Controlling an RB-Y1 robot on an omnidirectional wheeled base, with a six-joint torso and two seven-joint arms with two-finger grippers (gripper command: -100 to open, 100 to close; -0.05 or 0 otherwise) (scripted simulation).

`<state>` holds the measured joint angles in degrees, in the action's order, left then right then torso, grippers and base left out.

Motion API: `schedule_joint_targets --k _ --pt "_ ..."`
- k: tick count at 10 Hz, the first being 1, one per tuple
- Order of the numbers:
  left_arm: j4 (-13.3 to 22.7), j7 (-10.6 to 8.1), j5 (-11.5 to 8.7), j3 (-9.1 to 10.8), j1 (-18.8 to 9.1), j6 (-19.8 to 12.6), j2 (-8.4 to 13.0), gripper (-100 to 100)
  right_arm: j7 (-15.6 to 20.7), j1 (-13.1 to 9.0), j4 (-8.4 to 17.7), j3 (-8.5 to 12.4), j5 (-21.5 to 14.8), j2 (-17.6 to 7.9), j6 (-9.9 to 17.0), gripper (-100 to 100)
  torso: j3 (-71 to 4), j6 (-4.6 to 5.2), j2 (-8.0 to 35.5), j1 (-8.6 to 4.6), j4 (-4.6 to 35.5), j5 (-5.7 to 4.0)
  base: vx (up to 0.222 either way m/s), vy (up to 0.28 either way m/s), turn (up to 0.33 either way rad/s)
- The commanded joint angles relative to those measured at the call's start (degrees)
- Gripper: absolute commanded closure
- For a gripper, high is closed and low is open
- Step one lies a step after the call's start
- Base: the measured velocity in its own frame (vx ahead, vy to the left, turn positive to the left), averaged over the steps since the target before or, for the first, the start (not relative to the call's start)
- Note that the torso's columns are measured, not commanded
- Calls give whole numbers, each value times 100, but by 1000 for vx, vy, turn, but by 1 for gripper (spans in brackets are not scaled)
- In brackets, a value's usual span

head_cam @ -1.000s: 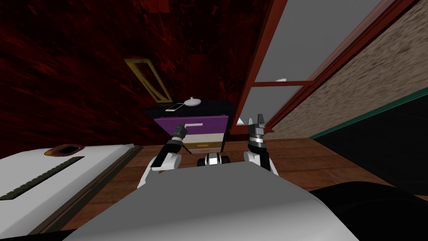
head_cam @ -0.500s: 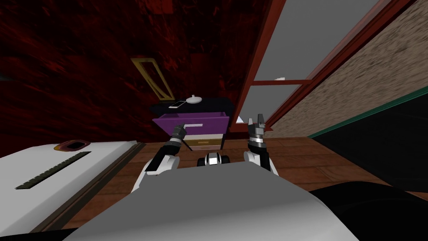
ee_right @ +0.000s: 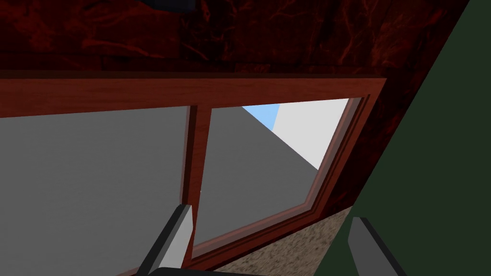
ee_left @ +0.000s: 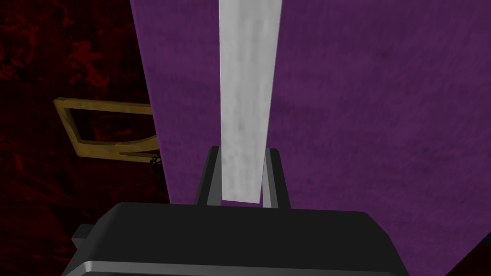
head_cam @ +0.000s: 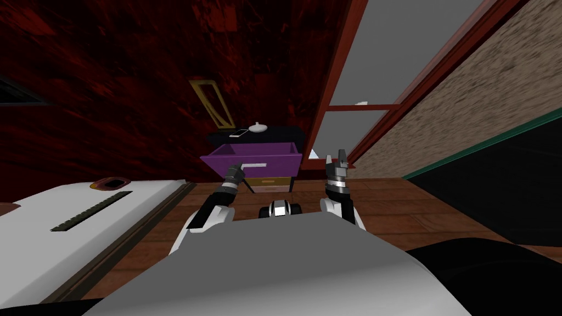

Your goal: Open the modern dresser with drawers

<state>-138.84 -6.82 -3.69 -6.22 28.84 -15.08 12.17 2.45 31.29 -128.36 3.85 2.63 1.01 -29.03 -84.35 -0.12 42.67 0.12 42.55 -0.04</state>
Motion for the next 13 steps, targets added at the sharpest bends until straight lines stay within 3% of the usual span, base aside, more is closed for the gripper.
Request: schedule_joint_targets --k 1,9,10,11,13 --pt "-220 -63 -53 78 -55 -262 74 -100 0 1 0 0 0 0 0 0 -27 7 -50 -6 -20 2 20 -9 12" --pt "-1098 -317 -266 389 -274 -1311 368 -100 0 3 0 0 0 0 -1 0 -7 4 -5 -16 7 -11 23 -14 14" --pt "-951 -317 -296 382 -234 -1273 392 -100 0 3 0 0 0 0 -1 0 -4 0 5 -18 22 -18 11 -7 3" --pt "-955 -325 -300 387 -234 -1318 397 0 0 3 0 0 0 0 0 0 0 6 4 -18 7 -10 6 -1 -2" --pt "-931 -324 -300 381 -219 -1334 398 0 0 2 0 0 0 0 0 0 -12 11 -19 -17 -11 -3 0 0 0"
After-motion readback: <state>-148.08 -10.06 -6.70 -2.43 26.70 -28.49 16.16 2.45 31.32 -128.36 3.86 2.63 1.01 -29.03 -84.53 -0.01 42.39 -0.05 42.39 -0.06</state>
